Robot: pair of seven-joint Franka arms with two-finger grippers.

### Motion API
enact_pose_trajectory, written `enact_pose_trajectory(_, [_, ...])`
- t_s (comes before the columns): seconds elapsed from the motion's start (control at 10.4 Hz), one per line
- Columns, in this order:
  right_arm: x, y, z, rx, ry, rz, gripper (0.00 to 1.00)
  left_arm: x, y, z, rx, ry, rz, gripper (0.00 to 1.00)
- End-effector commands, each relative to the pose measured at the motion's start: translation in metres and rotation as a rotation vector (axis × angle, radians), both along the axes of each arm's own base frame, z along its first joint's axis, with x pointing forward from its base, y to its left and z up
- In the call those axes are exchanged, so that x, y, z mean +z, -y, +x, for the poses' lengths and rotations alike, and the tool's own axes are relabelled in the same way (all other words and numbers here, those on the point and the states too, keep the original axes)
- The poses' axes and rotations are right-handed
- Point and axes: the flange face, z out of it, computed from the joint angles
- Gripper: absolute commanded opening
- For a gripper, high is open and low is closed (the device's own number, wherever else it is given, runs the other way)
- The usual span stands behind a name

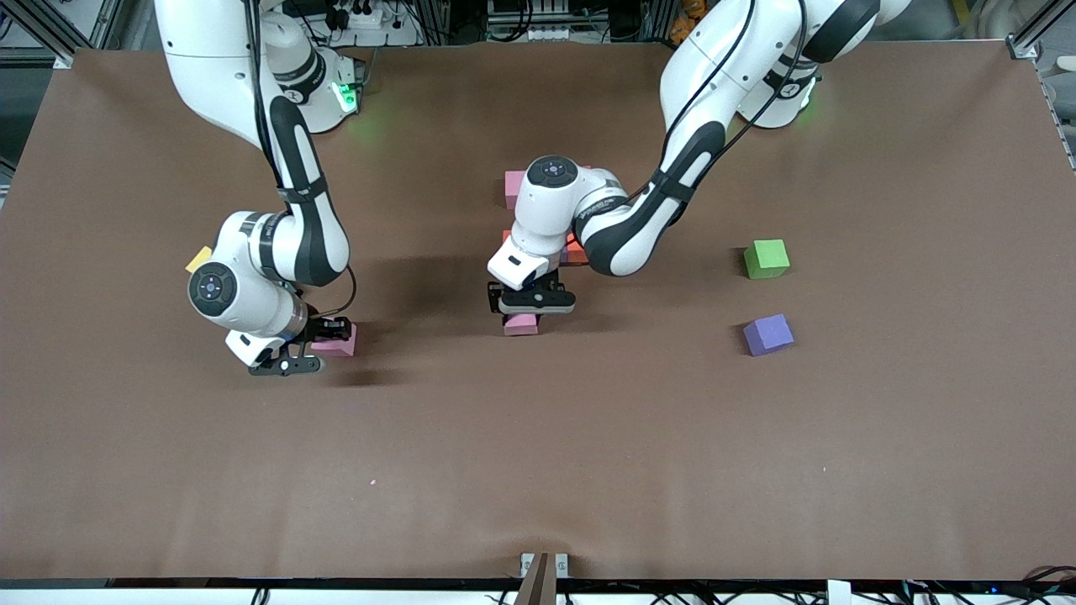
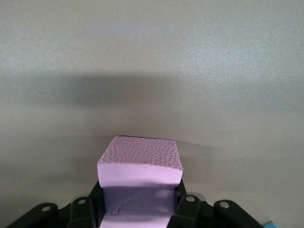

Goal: Form number 2 with 11 blocks

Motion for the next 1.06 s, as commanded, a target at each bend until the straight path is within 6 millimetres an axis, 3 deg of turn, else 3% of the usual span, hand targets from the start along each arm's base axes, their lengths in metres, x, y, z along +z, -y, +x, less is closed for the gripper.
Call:
enact_pose_trajectory(0.0, [0.0062,-0.0014,-0.0028,-0.014,-0.002,0.024,0.58,0.0051,-0.0092,-0.0080,-0.024,0.012,0.014,0.47])
enact_pose_trajectory(0.96, [0.0062,-0.0014,-0.0028,-0.015,-0.002,0.025,0.59,-0.0037,-0.0044,-0.0150,-0.045,0.006,0.006,0.47])
